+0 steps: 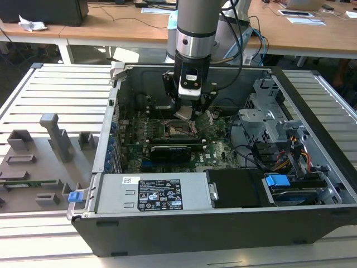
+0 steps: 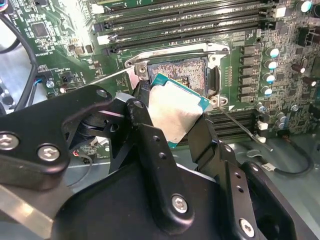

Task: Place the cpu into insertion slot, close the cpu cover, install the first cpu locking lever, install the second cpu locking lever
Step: 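Place the cpu into insertion slot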

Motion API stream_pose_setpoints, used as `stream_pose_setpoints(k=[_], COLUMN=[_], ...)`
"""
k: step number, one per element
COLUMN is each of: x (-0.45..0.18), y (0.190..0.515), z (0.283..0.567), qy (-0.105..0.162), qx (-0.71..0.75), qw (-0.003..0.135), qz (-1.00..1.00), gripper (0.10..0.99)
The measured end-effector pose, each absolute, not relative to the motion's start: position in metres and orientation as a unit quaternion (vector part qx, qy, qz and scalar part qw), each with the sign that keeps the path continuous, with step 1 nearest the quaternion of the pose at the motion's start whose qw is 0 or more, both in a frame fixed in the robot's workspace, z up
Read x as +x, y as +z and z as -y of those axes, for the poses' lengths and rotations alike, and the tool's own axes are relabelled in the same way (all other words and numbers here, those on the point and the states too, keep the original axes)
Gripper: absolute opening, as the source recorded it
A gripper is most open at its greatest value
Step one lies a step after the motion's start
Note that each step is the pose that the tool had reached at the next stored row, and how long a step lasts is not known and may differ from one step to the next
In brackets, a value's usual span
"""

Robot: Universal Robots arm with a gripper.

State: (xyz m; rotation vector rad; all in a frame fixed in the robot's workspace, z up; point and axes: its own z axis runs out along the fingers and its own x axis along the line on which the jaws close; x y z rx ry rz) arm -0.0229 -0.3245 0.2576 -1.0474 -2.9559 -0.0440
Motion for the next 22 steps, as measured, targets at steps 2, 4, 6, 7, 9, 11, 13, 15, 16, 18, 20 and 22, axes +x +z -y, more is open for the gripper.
stream_pose_setpoints(k=[2, 4, 6, 7, 9, 11, 13, 15, 16, 18, 20, 22], x=[-0.0229, -0.0229, -0.0229, -0.0229, -0.0229, -0.0229, -0.0229, -0.0229, -0.0229, -0.0229, -0.0229, -0.0229], y=[0.2575, 0.2574, 0.2573, 0.2573, 0.2572, 0.2571, 0.2569, 0.2569, 0.2569, 0.2568, 0.2567, 0.2567], z=[0.3245, 0.3245, 0.3246, 0.3245, 0.3246, 0.3245, 0.3245, 0.3246, 0.3246, 0.3246, 0.3246, 0.3246], qy=[-0.014, -0.014, -0.014, -0.014, -0.013, -0.013, -0.013, -0.012, -0.012, -0.012, -0.012, -0.011], qx=[-0.344, -0.350, -0.360, -0.364, -0.372, -0.385, -0.395, -0.403, -0.406, -0.418, -0.425, -0.432], qw=[0.002, 0.002, 0.002, 0.002, 0.002, 0.002, 0.001, 0.001, 0.001, 0.001, 0.000, 0.000], qz=[0.939, 0.937, 0.933, 0.931, 0.928, 0.923, 0.919, 0.915, 0.914, 0.909, 0.905, 0.902], gripper=[0.541, 0.541, 0.541, 0.541, 0.541, 0.541, 0.541, 0.541, 0.541, 0.541, 0.541, 0.541])
